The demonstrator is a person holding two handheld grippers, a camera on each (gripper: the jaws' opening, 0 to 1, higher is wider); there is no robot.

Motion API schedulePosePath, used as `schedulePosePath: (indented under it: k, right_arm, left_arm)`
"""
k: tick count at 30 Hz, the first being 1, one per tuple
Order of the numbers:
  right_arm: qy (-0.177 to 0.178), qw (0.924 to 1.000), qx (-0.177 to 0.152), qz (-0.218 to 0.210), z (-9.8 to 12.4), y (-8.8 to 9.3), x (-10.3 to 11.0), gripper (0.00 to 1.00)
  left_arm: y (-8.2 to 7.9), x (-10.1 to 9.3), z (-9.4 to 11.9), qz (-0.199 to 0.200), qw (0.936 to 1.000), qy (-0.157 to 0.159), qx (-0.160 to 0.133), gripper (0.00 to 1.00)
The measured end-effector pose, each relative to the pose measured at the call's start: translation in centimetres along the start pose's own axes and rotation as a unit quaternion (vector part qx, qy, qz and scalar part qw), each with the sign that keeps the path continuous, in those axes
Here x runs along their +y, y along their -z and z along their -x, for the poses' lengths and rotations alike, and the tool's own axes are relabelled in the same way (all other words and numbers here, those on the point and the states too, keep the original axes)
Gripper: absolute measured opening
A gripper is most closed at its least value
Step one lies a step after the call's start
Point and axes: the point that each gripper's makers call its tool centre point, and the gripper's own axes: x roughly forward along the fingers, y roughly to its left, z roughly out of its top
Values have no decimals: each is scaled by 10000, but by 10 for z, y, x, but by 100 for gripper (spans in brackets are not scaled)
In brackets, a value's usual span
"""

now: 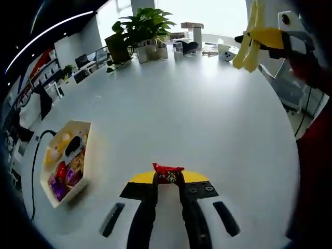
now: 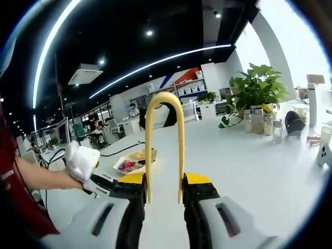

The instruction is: Place the target food into the container with the food tongs after gripping and lifting it, then release it inside without dropping or visibly crushing the food.

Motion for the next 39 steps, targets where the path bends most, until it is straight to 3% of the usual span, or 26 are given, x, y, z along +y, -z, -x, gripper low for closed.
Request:
schedulePosePath:
  k: [6, 10, 13, 16, 25, 28, 36, 39]
  right_arm:
    - [-126, 9999, -1, 33, -3, 2, 12, 24]
    - [-187, 9998, 18, 20, -3, 6, 20, 24]
    - [-215, 9998, 46, 6, -2, 10, 25, 24]
    - [-235, 9997, 47, 14, -1, 10, 28, 24]
    - [-221, 9997, 35, 29, 2, 10, 32, 24]
    - [-227, 9997, 35, 17, 3, 11, 34, 25]
    - [-474, 9988, 135, -16, -4, 18, 48, 25]
    - [-635, 9978, 158, 43, -8, 18, 57, 25]
  left_arm:
    - [6, -19, 13, 84, 9997, 192, 112, 17]
    - [8, -26, 15, 291, 9991, 128, 285, 17]
    - [6, -34, 12, 423, 9987, 178, 217, 17]
    - [11, -40, 10, 203, 9992, 132, 310, 17]
    - [15, -44, 9, 139, 9993, 209, 294, 18]
    - [12, -43, 11, 163, 9996, 141, 189, 29]
    - [12, -42, 41, 350, 9994, -47, -57, 33]
    - [-4, -46, 59, 1360, 9879, 159, -721, 34]
